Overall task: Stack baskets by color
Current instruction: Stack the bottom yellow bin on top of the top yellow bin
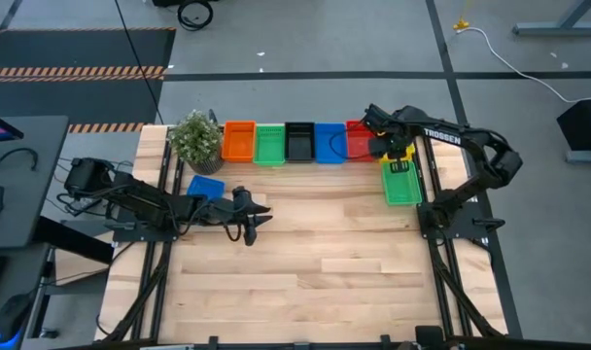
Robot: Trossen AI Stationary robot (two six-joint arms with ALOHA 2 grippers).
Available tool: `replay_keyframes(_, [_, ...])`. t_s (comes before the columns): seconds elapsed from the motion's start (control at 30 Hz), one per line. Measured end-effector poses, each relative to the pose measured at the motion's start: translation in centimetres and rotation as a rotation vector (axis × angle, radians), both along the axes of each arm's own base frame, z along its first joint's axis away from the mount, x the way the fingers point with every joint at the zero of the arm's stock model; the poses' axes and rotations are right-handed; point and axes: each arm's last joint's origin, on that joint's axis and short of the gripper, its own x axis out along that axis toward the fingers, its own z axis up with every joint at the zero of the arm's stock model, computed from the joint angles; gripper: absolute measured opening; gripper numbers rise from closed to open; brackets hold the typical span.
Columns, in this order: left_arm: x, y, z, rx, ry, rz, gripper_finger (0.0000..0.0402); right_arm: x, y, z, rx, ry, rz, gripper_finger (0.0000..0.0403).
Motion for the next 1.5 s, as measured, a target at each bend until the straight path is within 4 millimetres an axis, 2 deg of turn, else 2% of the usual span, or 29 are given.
replay_keyframes(0.13, [0.0,0.0,0.0,0.0,0.0,0.0,0.0119,-0.3,0.1,0.5,-0.06,0.023,-0.03,0.0101])
replay_keyframes(0.33, [0.0,0.0,0.0,0.0,0.0,0.0,0.0119,-0.6,0.4,1.1,-0.098,-0.029,-0.13,0.0091])
replay_keyframes(0.57, [0.0,0.0,0.0,-0.003,0.0,0.001,0.0119,-0.7,0.7,0.8,-0.035,-0.068,-0.191,0.008])
replay_keyframes(0.77, [0.0,0.0,0.0,-0.006,-0.001,0.003,0.0119,-1.0,1.1,0.3,-0.006,-0.046,-0.232,0.0117])
replay_keyframes(0.9, [0.0,0.0,0.0,-0.007,-0.001,0.003,0.0119,-0.8,1.2,0.5,0.022,-0.147,-0.323,0.0127])
replay_keyframes(1.03, [0.0,0.0,0.0,-0.007,-0.001,0.003,0.0119,-1.1,1.7,1.1,0.04,-0.205,-0.357,0.0101])
replay_keyframes(1.23, [0.0,0.0,0.0,-0.007,-0.001,0.003,0.0119,-1.7,1.0,1.8,-0.016,-0.285,-0.455,0.0011])
replay_keyframes(1.37, [0.0,0.0,0.0,-0.007,-0.001,0.003,0.0119,-1.8,0.4,-0.1,-0.002,-0.323,-0.527,0.0014])
replay_keyframes(1.5, [0.0,0.0,0.0,-0.007,-0.001,0.002,0.0119,-1.8,0.8,-2.3,-0.008,-0.335,-0.535,0.0005])
